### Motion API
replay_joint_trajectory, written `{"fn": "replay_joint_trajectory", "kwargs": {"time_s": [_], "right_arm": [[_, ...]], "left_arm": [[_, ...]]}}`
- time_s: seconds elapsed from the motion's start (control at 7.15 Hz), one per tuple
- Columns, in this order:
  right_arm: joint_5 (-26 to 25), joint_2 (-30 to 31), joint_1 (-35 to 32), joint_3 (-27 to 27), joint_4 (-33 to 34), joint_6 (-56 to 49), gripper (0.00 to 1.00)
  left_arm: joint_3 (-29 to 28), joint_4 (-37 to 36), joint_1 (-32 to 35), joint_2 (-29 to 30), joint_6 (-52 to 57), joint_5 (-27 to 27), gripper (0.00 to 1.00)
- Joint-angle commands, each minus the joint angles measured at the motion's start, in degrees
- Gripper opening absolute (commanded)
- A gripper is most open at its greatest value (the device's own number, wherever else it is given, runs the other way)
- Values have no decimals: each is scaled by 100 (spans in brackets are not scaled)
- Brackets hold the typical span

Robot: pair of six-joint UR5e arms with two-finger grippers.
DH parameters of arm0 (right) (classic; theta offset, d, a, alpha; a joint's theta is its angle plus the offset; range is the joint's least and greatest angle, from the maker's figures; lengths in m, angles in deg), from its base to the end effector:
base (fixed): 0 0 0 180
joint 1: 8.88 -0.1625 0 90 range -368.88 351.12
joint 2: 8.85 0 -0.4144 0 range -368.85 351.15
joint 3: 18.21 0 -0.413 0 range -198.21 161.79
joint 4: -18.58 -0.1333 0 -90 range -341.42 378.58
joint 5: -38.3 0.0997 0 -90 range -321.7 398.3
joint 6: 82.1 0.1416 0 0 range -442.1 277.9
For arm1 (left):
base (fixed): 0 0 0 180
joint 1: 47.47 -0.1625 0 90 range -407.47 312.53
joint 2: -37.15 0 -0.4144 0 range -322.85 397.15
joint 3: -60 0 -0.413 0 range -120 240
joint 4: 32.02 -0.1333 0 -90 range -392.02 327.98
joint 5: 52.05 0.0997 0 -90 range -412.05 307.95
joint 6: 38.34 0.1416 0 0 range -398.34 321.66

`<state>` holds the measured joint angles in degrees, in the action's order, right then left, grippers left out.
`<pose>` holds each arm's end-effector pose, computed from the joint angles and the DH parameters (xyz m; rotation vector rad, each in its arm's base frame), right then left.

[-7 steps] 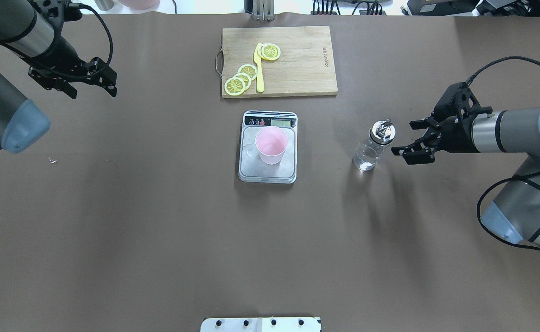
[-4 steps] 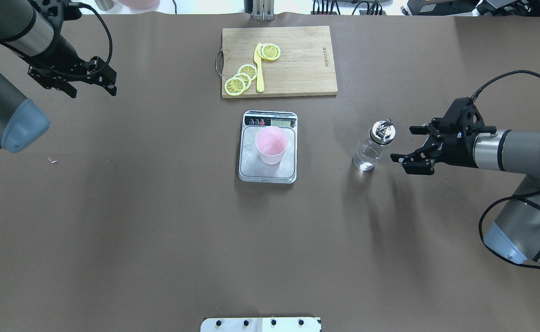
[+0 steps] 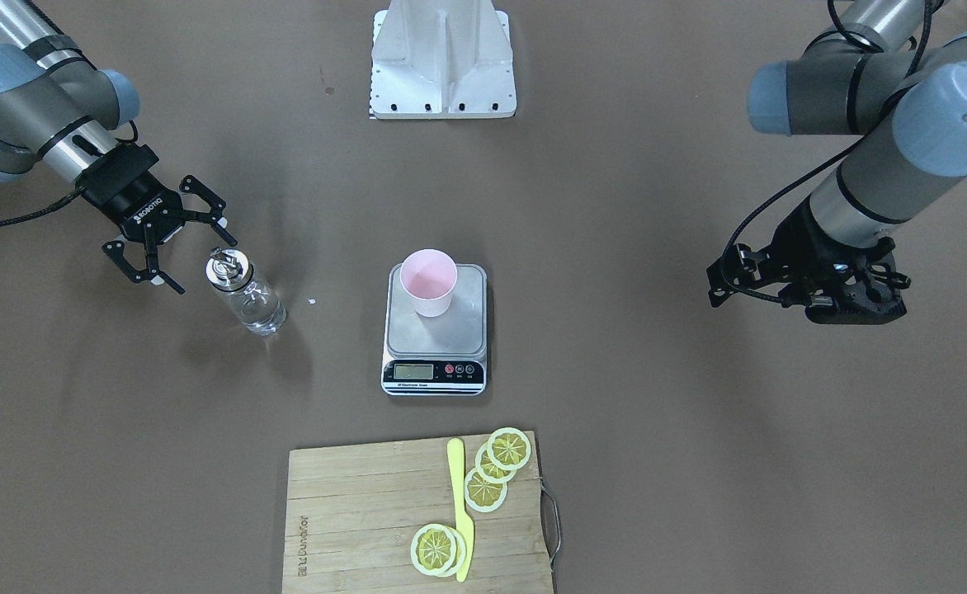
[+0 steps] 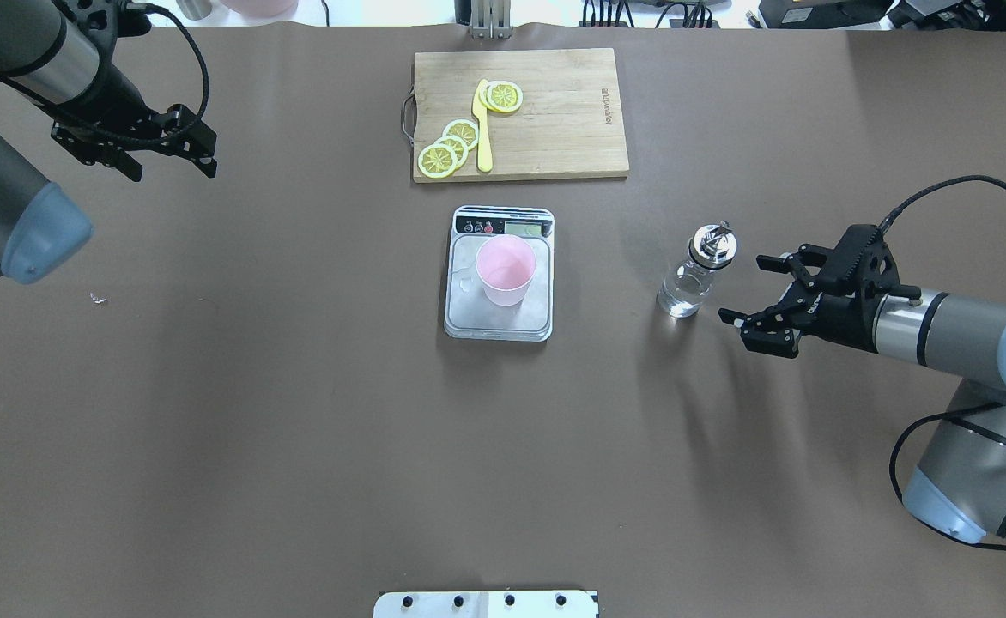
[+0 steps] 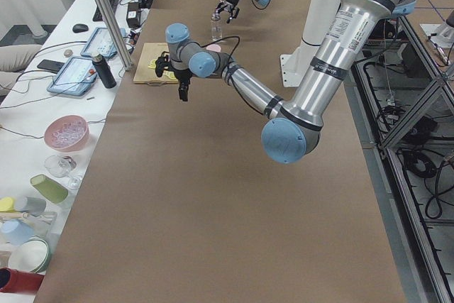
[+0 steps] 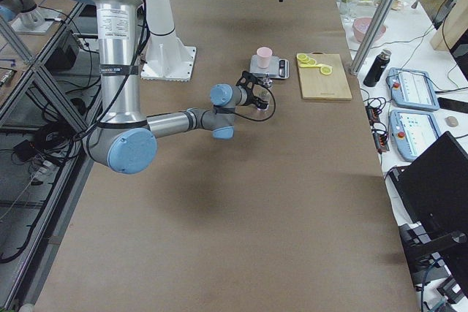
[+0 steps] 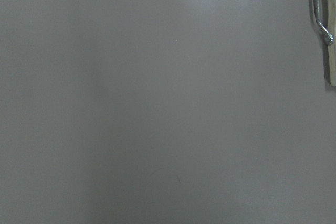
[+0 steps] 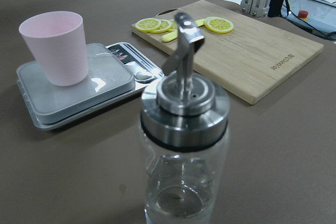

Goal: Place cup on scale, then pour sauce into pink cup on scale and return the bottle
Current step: 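Approach the glass sauce bottle with the right gripper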

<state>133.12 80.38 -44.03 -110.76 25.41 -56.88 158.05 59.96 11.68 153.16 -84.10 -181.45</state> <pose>-0.3919 -0.4244 0.4621 1.1252 -1.0346 -0.4773 0.3057 -0.5965 0.3334 0.0617 0.8938 -0.0264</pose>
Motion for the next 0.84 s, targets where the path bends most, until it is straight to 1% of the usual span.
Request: {"fn": "replay_joint_trajectory", "kwargs": {"time_s": [0.0, 0.28, 0.42, 0.7], "right_arm": [[-907, 7, 586, -8, -51, 70, 99], [-982, 59, 615, -26, -94, 80, 99], [-1200, 120, 615, -17, -95, 158, 99], [-1421, 112, 632, 0, -95, 351, 99]], "left_arm": [[4, 4, 0, 9, -3, 2, 99], [4, 4, 0, 0, -3, 2, 99], [4, 4, 0, 0, 6, 11, 99], [4, 4, 0, 9, -3, 11, 99]]}}
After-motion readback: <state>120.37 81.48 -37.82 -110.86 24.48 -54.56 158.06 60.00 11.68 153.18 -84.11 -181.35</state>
